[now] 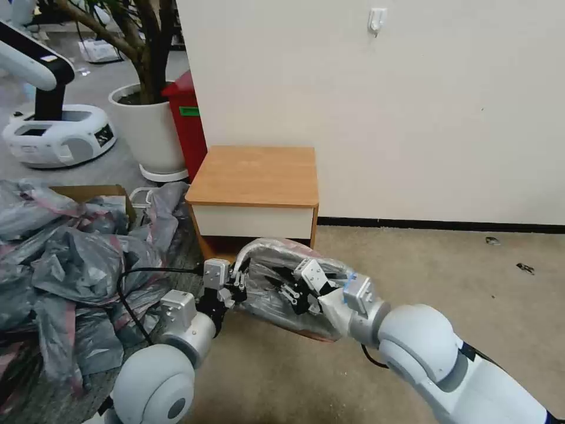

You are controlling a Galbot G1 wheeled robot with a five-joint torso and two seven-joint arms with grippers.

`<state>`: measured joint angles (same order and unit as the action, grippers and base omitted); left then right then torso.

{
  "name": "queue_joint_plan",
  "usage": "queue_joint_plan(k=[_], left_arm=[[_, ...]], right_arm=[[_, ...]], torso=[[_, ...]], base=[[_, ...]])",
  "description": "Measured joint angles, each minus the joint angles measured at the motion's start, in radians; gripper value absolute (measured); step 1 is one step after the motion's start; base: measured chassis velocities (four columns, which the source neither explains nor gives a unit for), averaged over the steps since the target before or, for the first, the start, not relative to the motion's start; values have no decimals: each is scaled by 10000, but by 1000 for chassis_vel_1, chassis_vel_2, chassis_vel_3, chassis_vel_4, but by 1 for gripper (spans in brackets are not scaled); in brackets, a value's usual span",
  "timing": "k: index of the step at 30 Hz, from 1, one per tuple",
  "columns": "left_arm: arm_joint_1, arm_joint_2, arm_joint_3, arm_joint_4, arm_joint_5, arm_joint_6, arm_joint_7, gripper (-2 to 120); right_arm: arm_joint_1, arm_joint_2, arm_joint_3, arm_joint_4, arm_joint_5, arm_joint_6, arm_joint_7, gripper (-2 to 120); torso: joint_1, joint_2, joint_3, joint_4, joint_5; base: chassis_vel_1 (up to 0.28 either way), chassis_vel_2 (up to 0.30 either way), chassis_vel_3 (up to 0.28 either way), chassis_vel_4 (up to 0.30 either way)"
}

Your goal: Pick up the garbage bag from the table and place it over the trash can.

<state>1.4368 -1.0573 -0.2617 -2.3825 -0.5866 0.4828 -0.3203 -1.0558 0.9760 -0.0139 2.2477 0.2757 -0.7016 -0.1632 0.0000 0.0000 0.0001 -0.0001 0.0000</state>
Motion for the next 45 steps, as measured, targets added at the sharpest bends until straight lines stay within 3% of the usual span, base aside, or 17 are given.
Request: queue_joint_plan(k=[1,10,23,37,45], left_arm=[[12,0,8,-48,62,-2,41,5],[96,-15,78,-329,642,-1,367,5],[408,-79,-10,-709,867,40,554,5],[152,149,448,-565,3041,-453,1761,5],[186,112,755,-554,3471,-566,2059,5]], right_arm=[[-11,-47,-48,-29,-209,-46,74,0],[-15,-127,-527,-407,-809,-74,541,0],[148,351,-952,-1254,-1762,-57,913,0],[504,1087,-1572,-2647,-2003,-54,1995,0],[632,1332,-1561,-3167,-2104,-59,2160,0]], torso=[[0,0,0,1,0],[0,0,-1,0,0],[0,0,-1,1,0],[0,0,0,1,0],[0,0,0,2,-1]], base=[[0,0,0,0],[0,0,0,0],[0,0,0,0],[0,0,0,0],[0,0,0,0]])
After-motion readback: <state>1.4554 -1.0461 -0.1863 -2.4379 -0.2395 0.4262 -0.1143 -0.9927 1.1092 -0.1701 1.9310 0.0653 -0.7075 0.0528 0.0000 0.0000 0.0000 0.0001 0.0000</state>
